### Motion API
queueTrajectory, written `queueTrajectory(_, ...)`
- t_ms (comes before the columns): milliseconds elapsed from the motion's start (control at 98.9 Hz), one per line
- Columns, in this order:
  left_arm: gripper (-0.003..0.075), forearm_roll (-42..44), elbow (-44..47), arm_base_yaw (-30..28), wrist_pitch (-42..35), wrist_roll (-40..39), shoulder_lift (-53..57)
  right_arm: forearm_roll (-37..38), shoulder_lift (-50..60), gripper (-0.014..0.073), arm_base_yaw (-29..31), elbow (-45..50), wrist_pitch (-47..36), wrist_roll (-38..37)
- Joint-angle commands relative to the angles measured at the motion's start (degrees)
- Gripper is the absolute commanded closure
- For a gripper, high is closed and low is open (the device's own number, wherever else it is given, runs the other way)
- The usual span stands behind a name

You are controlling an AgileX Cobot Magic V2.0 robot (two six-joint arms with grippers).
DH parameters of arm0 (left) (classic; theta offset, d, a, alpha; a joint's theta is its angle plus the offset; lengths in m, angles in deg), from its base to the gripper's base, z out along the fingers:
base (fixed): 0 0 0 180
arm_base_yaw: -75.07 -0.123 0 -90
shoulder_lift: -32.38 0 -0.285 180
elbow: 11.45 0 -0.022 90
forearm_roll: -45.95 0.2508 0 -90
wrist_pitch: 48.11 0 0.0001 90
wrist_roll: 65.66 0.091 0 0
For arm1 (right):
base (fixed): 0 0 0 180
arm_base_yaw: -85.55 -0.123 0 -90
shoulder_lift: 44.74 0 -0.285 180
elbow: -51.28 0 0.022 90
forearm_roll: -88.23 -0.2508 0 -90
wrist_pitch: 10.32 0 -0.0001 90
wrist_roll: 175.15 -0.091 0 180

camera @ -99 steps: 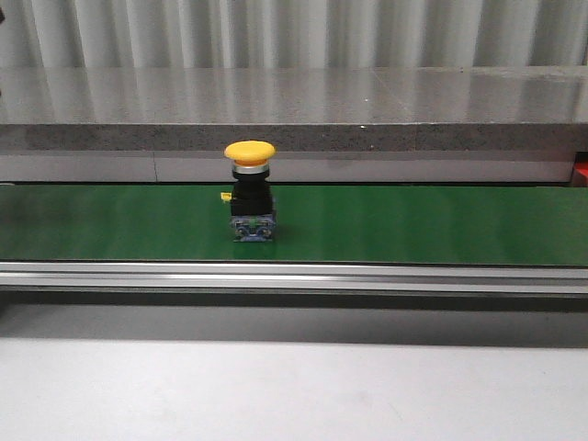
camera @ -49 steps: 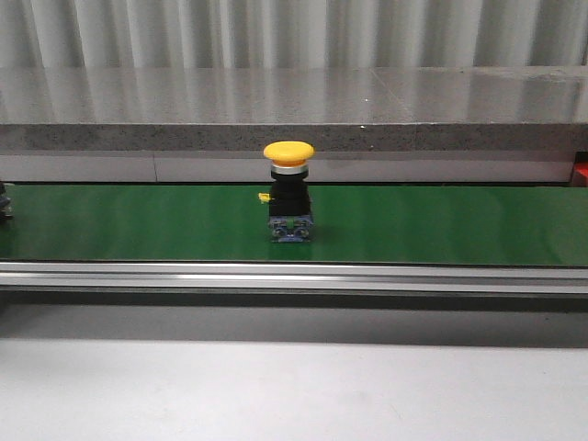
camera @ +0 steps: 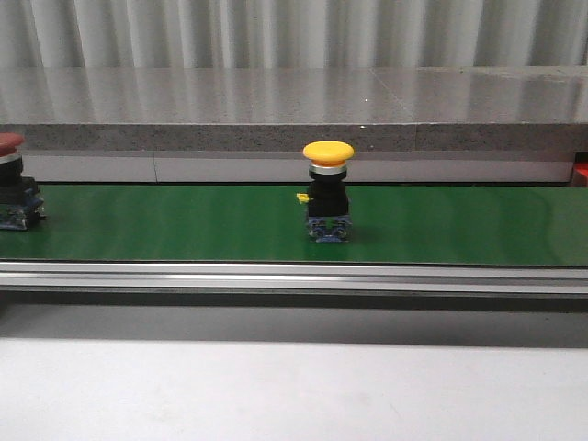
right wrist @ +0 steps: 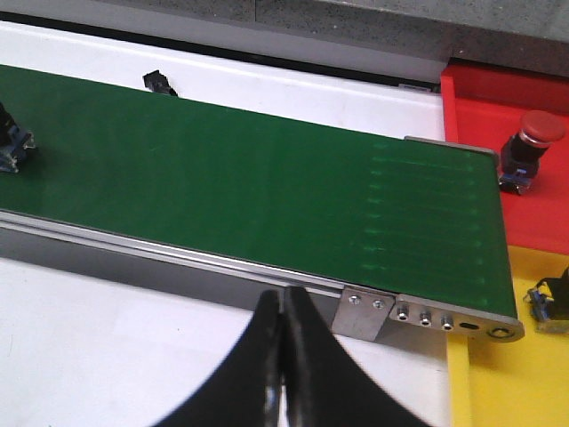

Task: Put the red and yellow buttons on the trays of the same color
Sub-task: 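Lower the red button onto the belt and release it, then lower the right gripper toward the yellow button at the belt end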

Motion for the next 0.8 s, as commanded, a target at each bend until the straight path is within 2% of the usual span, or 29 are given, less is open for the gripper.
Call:
queueTrajectory(0, 0.0726, -0.7, 1.2, 0.6, -5.0, -0.7, 4.1, -0.2, -0.3, 0.0661, -0.1, -1.6, -2.6, 0.2)
queueTrajectory(253, 0.0726, -0.8, 4.7, 0.6, -4.8, -0.7, 10.8, -0.1, -3.1, 0.0655, -1.7, -4.7, -0.3, 0.7)
queueTrajectory(344, 0.0726, -0.8, 4.7, 0.6, -4.8, -0.7, 10.9, -0.1, -7.0, 0.0606, -3.2, -8.6, 2.2, 0.7)
queueTrajectory(394, 0.0726, -0.8, 4.7, 0.6, -4.8, -0.7, 10.9, -0.1, -9.9, 0.0550, -3.9, -11.2, 3.9, 0.7)
queueTrajectory(465, 0.0726, -0.8, 4.7, 0.6, -4.8, -0.7, 10.9, -0.2, -14.5, 0.0428, -4.7, -15.1, 6.1, 0.7)
queueTrajectory(586, 0.0725, -0.8, 4.7, 0.6, -4.8, -0.7, 10.9, -0.3, -22.4, 0.0141, -6.9, -22.0, 8.8, 0.7)
queueTrajectory(657, 0.0726, -0.8, 4.7, 0.6, -4.8, -0.7, 10.9, -0.3, -26.5, 0.0015, -8.1, -25.6, 9.8, 0.7)
queueTrajectory(728, 0.0726, -0.8, 4.7, 0.6, -4.8, -0.7, 10.9, -0.4, -30.7, -0.0055, -9.4, -29.0, 11.4, 0.7)
queueTrajectory(788, 0.0726, -0.8, 4.7, 0.6, -4.8, -0.7, 10.9, -0.5, -34.0, -0.0062, -10.5, -31.6, 12.9, 0.7)
